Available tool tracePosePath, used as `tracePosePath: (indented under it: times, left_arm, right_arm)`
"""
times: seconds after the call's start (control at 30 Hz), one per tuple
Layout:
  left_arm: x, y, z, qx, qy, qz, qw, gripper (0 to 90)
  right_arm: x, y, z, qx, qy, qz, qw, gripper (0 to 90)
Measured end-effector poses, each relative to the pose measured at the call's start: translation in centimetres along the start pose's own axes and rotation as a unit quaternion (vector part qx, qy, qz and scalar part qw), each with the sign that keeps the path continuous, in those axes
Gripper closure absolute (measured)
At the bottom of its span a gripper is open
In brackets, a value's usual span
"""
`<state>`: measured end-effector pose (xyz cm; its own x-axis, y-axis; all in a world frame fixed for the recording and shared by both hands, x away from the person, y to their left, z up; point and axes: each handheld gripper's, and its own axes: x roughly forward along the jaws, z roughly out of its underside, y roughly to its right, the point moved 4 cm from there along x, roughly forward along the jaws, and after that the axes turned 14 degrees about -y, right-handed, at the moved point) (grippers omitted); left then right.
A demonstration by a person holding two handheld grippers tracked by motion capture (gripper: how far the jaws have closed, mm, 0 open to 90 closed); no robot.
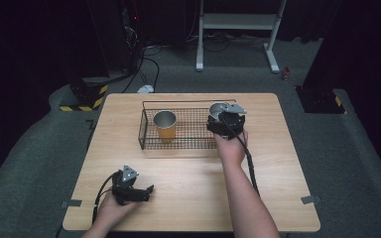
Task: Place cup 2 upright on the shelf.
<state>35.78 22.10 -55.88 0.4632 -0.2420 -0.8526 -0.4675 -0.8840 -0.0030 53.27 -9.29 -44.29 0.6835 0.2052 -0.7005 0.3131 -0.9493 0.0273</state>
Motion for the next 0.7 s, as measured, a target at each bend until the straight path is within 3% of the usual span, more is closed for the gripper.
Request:
tracePosePath:
  times: [0.7]
  left_arm:
    - [0.0, 0.0, 0.0, 0.001, -0.001, -0.001, 1.0, 0.3]
  right_arm:
    - [2.7, 0.2, 1.0, 0.005, -0.062, 0.006, 0.9981, 18.7]
